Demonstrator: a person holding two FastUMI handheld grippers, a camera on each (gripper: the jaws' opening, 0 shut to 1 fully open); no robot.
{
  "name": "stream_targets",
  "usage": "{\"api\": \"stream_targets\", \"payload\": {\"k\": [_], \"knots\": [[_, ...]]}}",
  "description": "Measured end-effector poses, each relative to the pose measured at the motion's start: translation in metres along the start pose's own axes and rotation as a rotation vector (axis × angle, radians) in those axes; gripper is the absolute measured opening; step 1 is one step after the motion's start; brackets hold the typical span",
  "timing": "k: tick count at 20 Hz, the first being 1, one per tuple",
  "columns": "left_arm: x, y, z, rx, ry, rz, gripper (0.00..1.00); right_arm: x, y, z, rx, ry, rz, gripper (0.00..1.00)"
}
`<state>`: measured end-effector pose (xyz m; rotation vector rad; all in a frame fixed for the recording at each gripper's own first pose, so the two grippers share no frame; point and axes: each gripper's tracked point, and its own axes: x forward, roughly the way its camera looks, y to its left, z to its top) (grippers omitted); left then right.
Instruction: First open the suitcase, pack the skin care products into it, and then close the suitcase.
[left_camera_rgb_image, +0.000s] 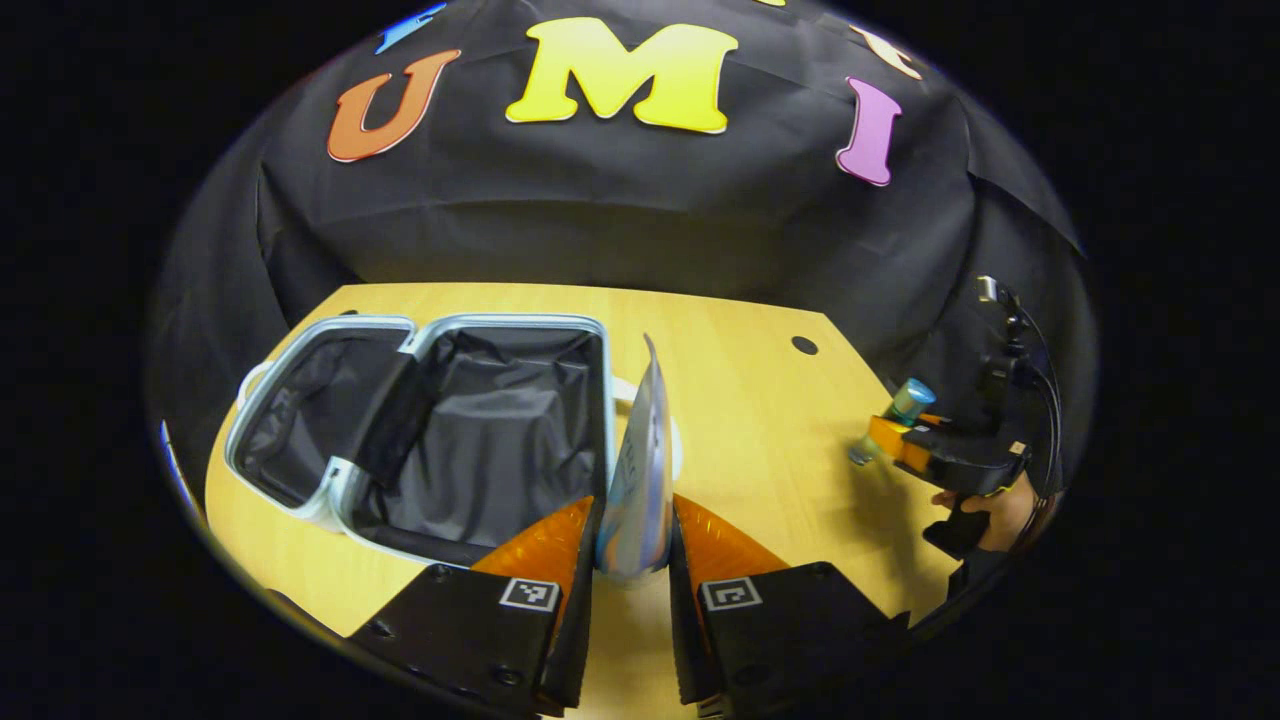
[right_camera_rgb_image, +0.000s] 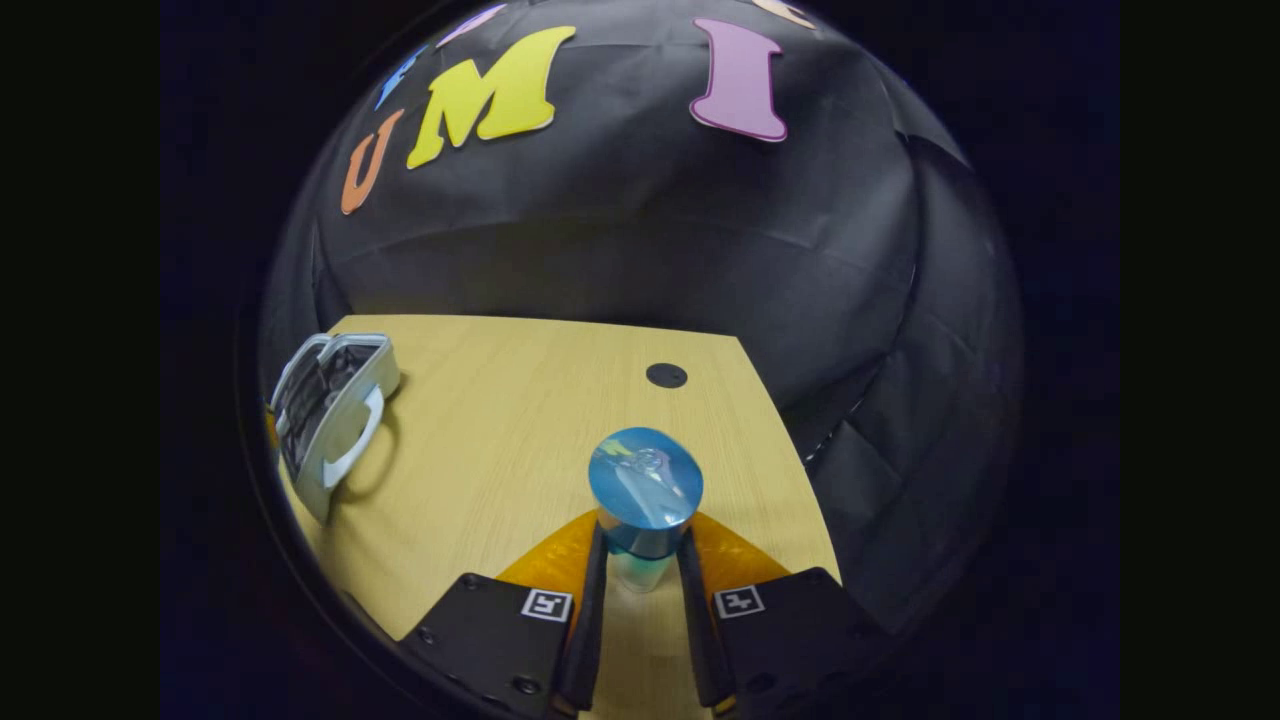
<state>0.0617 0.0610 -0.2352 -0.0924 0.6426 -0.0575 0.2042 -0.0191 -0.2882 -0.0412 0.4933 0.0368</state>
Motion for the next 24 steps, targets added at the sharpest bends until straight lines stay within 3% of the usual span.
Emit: {"api": "stream_targets", "payload": {"k": [4,11,15,21,22,23,24], "knots": [[0.005,0.054,-0.004,0.017,0.072,0.038,0.37,-0.06,0.032,0.013,0.009,-0.014,0.042,0.32],[0.054,0.127,-0.042,0.044,0.327,0.052,0.37,-0.155,0.106,0.037,0.125,-0.019,0.077,0.32],[0.08,0.141,-0.061,0.038,0.426,0.043,0.38,-0.188,0.142,0.047,0.119,-0.047,0.08,0.34],[0.09,0.14,-0.067,0.043,0.461,0.039,0.38,-0.207,0.181,0.051,0.083,-0.067,0.072,0.34],[0.091,0.14,-0.068,0.045,0.468,0.04,0.45,-0.207,0.187,0.051,0.078,-0.064,0.072,0.34],[0.093,0.141,-0.069,0.045,0.47,0.041,0.38,-0.207,0.191,0.051,0.076,-0.06,0.072,0.34],[0.093,0.14,-0.068,0.045,0.471,0.04,0.38,-0.207,0.196,0.051,0.075,-0.058,0.073,0.34]]}}
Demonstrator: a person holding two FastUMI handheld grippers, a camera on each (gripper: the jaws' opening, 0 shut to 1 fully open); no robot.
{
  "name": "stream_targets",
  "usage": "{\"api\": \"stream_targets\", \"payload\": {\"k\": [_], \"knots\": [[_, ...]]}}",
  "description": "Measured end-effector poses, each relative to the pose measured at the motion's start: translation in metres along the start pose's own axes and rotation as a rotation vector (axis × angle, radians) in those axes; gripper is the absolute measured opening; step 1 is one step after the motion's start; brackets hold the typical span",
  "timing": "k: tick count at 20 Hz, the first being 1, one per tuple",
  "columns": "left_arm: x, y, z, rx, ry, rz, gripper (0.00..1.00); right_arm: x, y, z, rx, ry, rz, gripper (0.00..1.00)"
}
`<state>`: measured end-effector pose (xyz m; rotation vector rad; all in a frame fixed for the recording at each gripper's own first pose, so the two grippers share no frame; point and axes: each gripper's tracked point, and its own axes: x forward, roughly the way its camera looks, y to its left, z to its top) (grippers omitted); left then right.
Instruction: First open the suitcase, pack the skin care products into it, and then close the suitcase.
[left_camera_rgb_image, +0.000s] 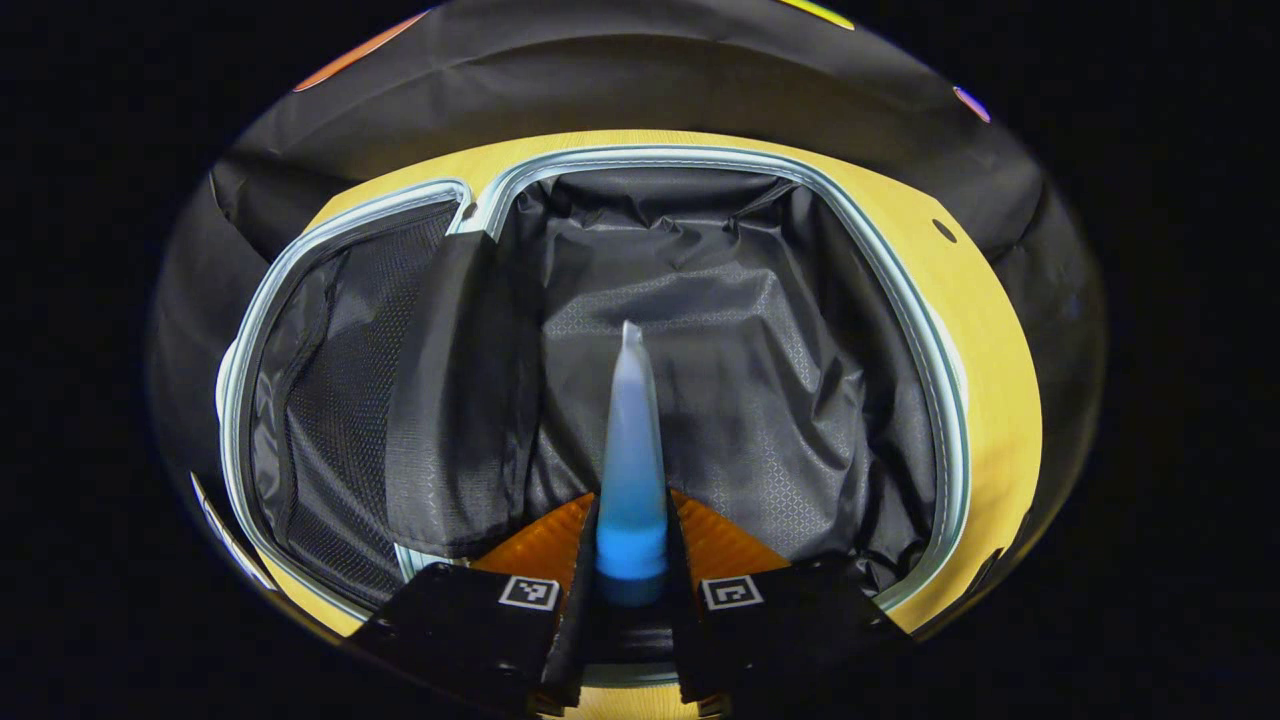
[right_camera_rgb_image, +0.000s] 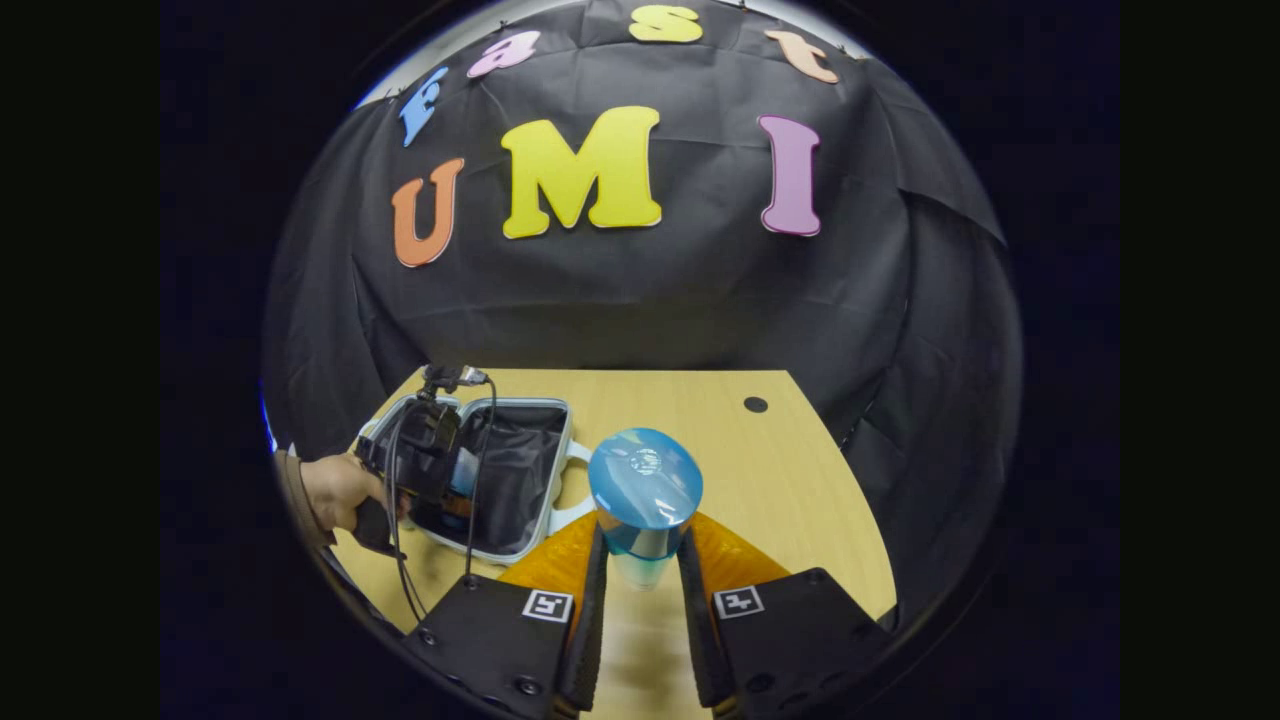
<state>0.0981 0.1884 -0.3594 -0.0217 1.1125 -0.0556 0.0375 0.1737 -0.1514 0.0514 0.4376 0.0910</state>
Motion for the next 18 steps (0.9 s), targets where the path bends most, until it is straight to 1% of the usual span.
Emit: {"api": "stream_targets", "payload": {"k": [1,2,3,4,5,6,7,8,9,10,11,13,15,18], "knots": [[0.001,0.0,0.0,-0.001,0.0,-0.001,0.39,0.001,0.006,0.001,-0.002,0.002,0.007,0.34],[0.0,-0.001,0.0,-0.006,0.0,-0.002,0.46,0.002,0.011,0.0,-0.01,0.003,0.01,0.34],[0.0,0.0,0.0,-0.008,-0.001,-0.002,0.42,0.004,0.015,0.0,-0.023,0.007,0.012,0.34],[-0.001,-0.001,-0.001,-0.015,-0.007,-0.006,0.42,0.005,0.02,-0.001,-0.035,0.013,0.016,0.34],[-0.004,-0.005,-0.001,-0.025,-0.014,-0.018,0.51,0.008,0.027,0.0,-0.044,0.021,0.026,0.34],[-0.009,-0.006,0.0,-0.032,-0.028,-0.029,0.48,0.011,0.035,0.0,-0.049,0.027,0.04,0.34],[-0.014,-0.007,0.001,-0.044,-0.052,-0.039,0.61,0.014,0.043,0.003,-0.053,0.031,0.056,0.34],[-0.021,-0.008,0.002,-0.053,-0.075,-0.047,0.57,0.018,0.053,0.005,-0.058,0.035,0.073,0.34],[-0.029,-0.007,0.002,-0.057,-0.102,-0.049,0.68,0.022,0.062,0.008,-0.063,0.036,0.09,0.34],[-0.038,-0.005,0.004,-0.065,-0.138,-0.051,0.92,0.028,0.073,0.01,-0.068,0.041,0.107,0.35],[-0.05,-0.007,0.007,-0.066,-0.181,-0.066,0.83,0.035,0.084,0.01,-0.07,0.05,0.125,0.34],[-0.076,-0.002,0.009,-0.039,-0.278,-0.074,0.85,0.051,0.106,0.007,-0.066,0.083,0.16,0.34],[-0.1,0.01,0.01,-0.002,-0.388,-0.054,0.88,0.069,0.127,-0.001,-0.06,0.126,0.183,0.34],[-0.139,0.03,0.003,0.035,-0.533,-0.013,0.88,0.095,0.159,-0.02,-0.084,0.181,0.215,0.32]]}}
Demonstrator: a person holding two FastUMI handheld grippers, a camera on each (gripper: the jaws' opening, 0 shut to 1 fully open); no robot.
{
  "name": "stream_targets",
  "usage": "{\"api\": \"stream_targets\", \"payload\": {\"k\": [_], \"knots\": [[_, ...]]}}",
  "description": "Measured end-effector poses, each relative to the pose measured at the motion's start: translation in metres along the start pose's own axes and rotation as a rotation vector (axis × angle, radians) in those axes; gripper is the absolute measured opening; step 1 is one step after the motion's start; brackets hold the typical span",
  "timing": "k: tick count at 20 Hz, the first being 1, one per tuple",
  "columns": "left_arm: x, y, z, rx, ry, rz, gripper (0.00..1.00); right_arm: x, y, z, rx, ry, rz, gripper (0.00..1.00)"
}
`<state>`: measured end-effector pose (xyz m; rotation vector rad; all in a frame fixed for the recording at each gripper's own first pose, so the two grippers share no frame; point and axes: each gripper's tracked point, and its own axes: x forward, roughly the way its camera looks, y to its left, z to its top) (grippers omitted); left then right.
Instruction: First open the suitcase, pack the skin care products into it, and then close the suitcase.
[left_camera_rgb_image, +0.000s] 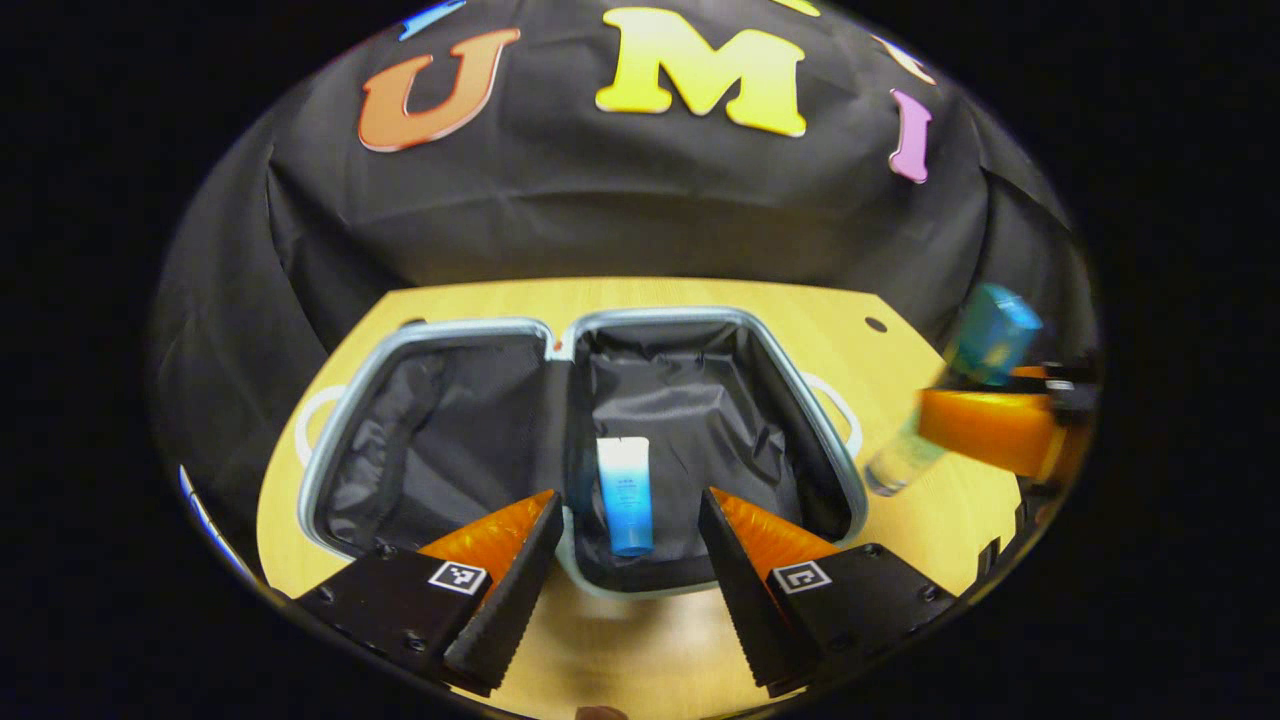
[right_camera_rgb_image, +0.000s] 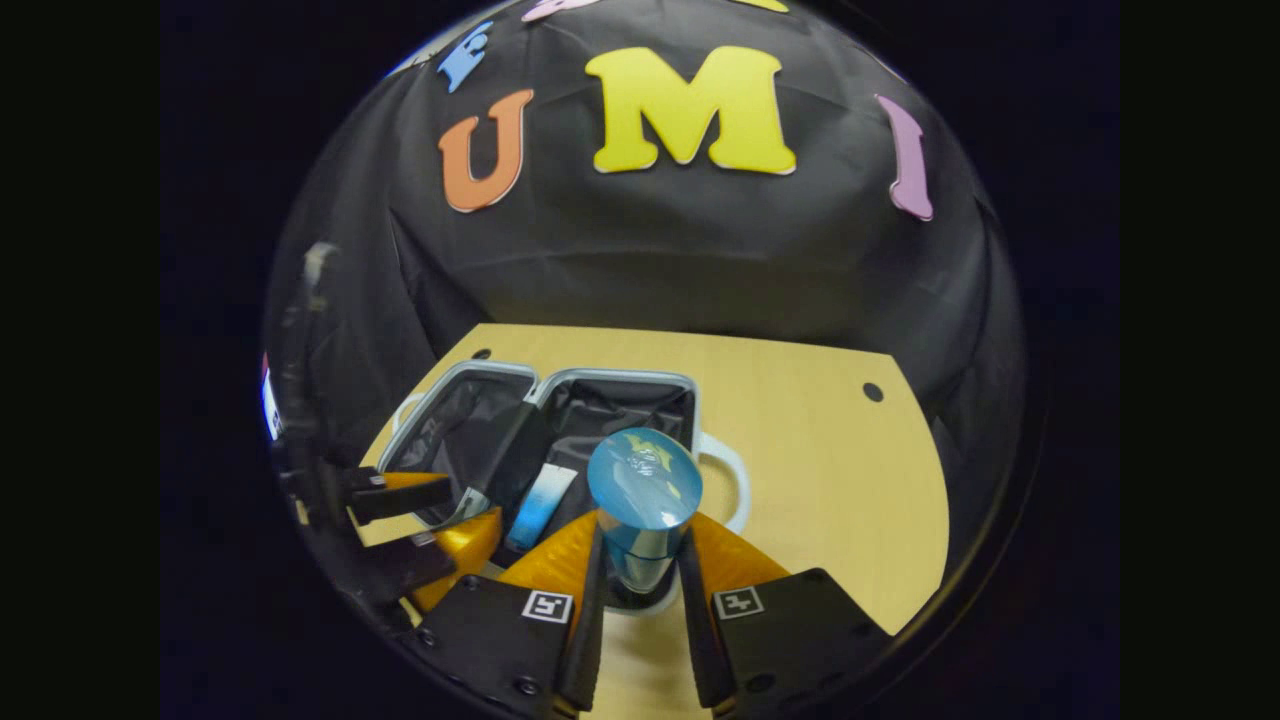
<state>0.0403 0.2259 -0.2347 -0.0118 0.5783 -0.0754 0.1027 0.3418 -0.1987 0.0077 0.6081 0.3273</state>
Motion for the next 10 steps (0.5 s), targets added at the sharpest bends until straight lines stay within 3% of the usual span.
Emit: {"api": "stream_targets", "payload": {"k": [10], "knots": [[-0.07,0.071,0.015,0.039,-0.253,0.084,0.88,0.082,0.036,-0.054,0.037,0.257,-0.022,0.34]]}}
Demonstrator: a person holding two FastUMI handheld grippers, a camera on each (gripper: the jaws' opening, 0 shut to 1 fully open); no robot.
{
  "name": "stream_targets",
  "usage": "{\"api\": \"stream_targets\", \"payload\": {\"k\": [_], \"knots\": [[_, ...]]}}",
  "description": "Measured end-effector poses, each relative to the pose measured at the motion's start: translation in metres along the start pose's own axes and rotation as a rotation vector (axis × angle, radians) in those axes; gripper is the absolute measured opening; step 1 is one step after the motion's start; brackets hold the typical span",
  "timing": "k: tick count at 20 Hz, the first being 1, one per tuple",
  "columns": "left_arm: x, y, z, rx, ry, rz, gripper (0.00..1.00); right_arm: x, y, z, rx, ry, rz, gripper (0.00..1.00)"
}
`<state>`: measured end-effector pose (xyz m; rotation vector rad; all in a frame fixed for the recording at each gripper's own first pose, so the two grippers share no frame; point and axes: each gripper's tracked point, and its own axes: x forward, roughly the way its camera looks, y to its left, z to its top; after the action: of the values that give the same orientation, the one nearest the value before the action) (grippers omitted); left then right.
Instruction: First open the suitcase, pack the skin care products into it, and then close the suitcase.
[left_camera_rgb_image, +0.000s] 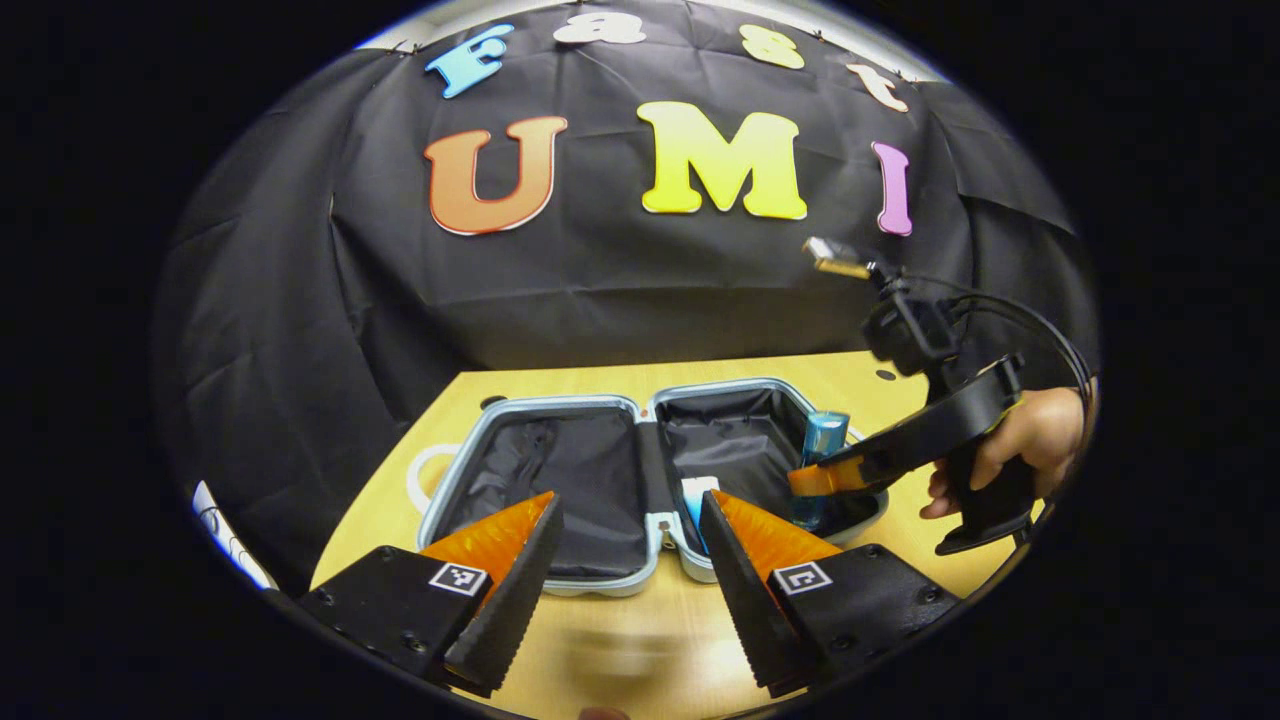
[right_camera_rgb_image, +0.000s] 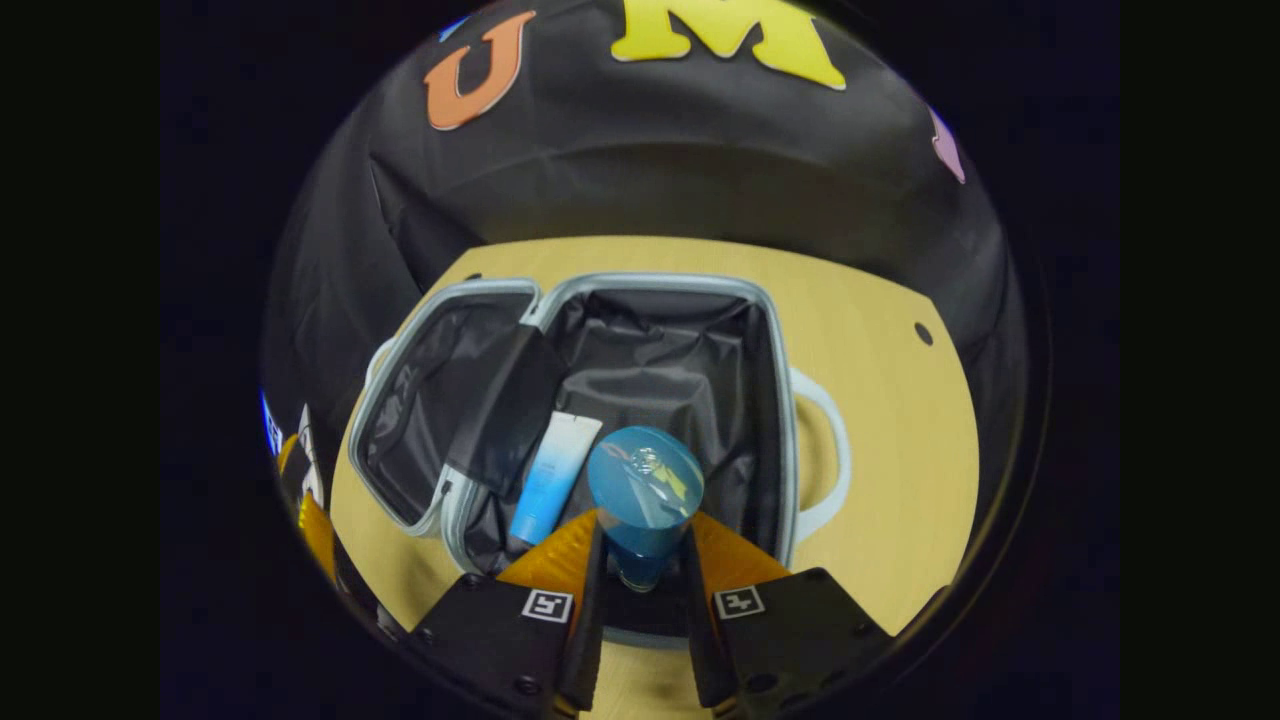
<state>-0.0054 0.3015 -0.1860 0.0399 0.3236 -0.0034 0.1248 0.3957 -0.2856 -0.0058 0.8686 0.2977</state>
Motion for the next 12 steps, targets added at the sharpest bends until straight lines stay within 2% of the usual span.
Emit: {"api": "stream_targets", "payload": {"k": [3,7,9,12], "knots": [[-0.007,0.024,0.017,-0.002,-0.054,0.04,0.88,0.016,0.003,0.015,0.022,-0.013,-0.016,0.34],[-0.003,0.065,0.03,-0.084,-0.094,0.098,0.88,0.041,0.001,0.025,0.034,0.0,-0.04,0.34],[0.002,0.094,0.022,-0.113,-0.082,0.149,0.88,0.052,-0.001,0.025,0.033,0.019,-0.062,0.32],[0.01,0.137,0.008,-0.161,-0.058,0.221,0.88,0.064,-0.003,0.018,0.036,0.055,-0.094,0.35]]}}
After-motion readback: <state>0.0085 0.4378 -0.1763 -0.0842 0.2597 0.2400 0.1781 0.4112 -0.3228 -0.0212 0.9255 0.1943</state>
